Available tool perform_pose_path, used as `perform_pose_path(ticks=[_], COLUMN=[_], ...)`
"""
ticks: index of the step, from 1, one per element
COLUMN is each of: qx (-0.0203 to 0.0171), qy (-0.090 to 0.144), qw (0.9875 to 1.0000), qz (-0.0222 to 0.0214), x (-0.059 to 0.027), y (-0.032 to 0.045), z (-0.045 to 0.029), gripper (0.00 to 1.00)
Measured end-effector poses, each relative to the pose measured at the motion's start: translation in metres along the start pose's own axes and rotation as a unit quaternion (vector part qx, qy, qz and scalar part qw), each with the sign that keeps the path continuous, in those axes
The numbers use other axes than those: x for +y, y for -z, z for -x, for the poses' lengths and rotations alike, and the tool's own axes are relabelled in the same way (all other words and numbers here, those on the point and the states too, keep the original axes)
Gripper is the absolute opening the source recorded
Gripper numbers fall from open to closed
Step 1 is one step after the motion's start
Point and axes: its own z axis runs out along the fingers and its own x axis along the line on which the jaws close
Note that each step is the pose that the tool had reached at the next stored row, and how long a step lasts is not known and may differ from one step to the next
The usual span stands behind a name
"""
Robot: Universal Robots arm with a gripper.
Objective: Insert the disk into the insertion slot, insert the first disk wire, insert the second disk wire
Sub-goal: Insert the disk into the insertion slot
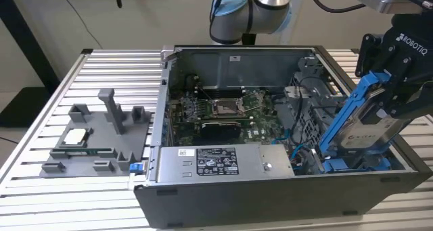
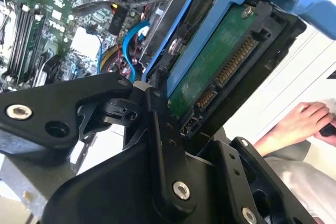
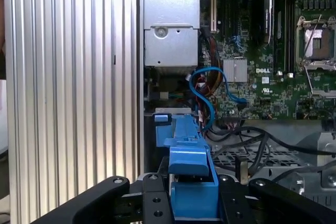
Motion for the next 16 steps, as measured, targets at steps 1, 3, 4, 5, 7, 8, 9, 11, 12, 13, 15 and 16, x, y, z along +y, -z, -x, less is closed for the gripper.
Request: perform_pose_path(ticks=[1,3,4,5,7,8,9,11,12,13,15,16], qx=[0.0000,-0.0002,0.0000,0.0000,0.0000,-0.0001,-0.0001,-0.0002,-0.0004,-0.0006,-0.0007,-0.0008], qy=[0.000,0.000,0.000,0.000,0.000,0.000,0.000,0.000,0.000,0.000,0.001,0.001], qw=[1.0000,1.0000,1.0000,1.0000,1.0000,1.0000,1.0000,1.0000,1.0000,1.0000,1.0000,1.0000], qz=[0.0000,0.0000,0.0000,0.0000,0.0000,0.0000,0.0000,0.0000,0.0000,0.0000,0.0000,0.0000], x=[0.0000,-0.0002,-0.0006,-0.0012,-0.0023,-0.0029,-0.0034,-0.0039,-0.0039,-0.0040,-0.0042,-0.0042], y=[-0.0009,-0.0031,-0.0040,-0.0049,-0.0063,-0.0071,-0.0079,-0.0095,-0.0105,-0.0114,-0.0138,-0.0151], z=[0.0006,0.0013,0.0015,0.0015,0.0016,0.0016,0.0016,0.0016,0.0016,0.0016,0.0016,0.0017], gripper=[0.33,0.33,0.33,0.33,0.33,0.33,0.33,0.33,0.33,0.33,0.33,0.33])
